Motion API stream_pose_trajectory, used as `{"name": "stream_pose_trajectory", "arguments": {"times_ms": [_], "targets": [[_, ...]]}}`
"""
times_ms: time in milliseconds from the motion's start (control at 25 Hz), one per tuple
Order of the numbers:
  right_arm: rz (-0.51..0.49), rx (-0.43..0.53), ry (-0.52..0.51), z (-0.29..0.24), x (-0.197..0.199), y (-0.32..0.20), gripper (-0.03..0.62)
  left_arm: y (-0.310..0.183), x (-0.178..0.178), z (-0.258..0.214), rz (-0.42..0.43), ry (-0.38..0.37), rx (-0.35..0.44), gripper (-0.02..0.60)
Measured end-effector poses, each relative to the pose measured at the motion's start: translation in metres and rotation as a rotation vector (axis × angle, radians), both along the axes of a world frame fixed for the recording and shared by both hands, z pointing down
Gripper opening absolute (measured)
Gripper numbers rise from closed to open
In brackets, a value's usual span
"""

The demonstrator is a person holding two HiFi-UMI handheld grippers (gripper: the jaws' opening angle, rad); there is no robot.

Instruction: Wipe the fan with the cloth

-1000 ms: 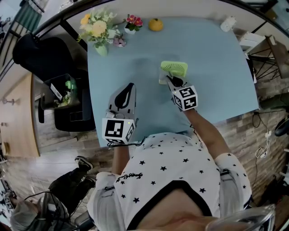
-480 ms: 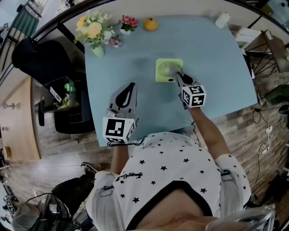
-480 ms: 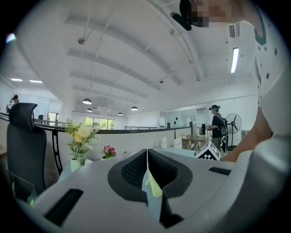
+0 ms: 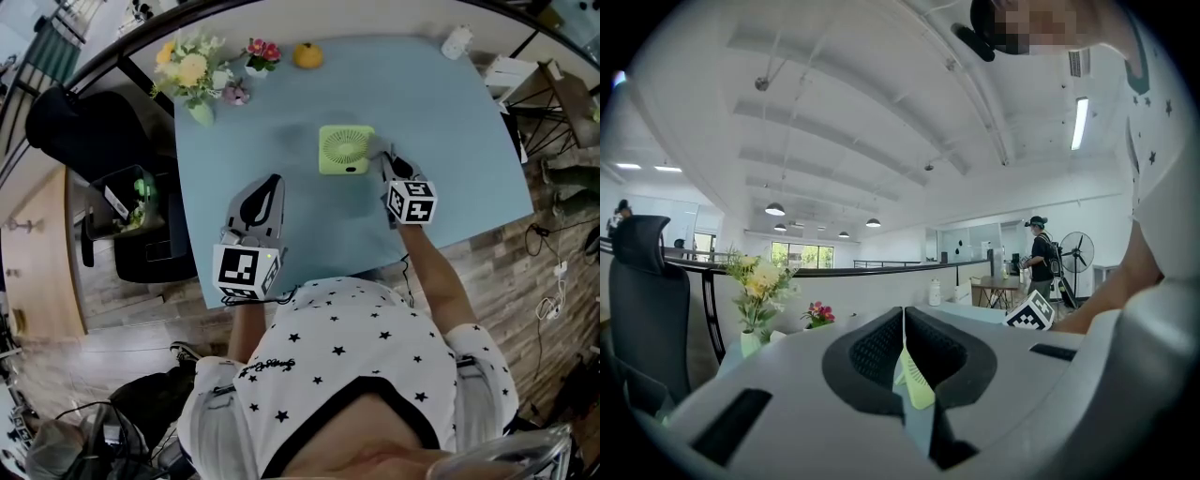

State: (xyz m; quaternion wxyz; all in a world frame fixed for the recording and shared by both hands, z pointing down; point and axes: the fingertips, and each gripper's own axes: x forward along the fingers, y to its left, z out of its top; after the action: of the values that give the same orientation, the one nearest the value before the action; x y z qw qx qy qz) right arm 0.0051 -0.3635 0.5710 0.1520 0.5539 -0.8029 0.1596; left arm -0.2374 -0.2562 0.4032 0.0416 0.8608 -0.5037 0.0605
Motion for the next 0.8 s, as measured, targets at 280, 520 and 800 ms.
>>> {"name": "stream_pose_trajectory", "arguments": {"times_ms": [280,520,800], "targets": [[0.022,0.027,-0.049,-0.008,0.002,0.004,0.017,-0.002,0.000,0.002,0.002,0.010,-0.001,0.032],[-0.093,0.099,-0.072,-0.030,-0.042,0.012,0.017,-0.002,-0.005,0.004,-0.002,0.024,-0.007,0.032],[-0.301,0.080,-0.030,-0.020,-0.112,0.021,0.018,-0.001,-0.019,0.005,-0.052,0.023,-0.010,0.032]]}}
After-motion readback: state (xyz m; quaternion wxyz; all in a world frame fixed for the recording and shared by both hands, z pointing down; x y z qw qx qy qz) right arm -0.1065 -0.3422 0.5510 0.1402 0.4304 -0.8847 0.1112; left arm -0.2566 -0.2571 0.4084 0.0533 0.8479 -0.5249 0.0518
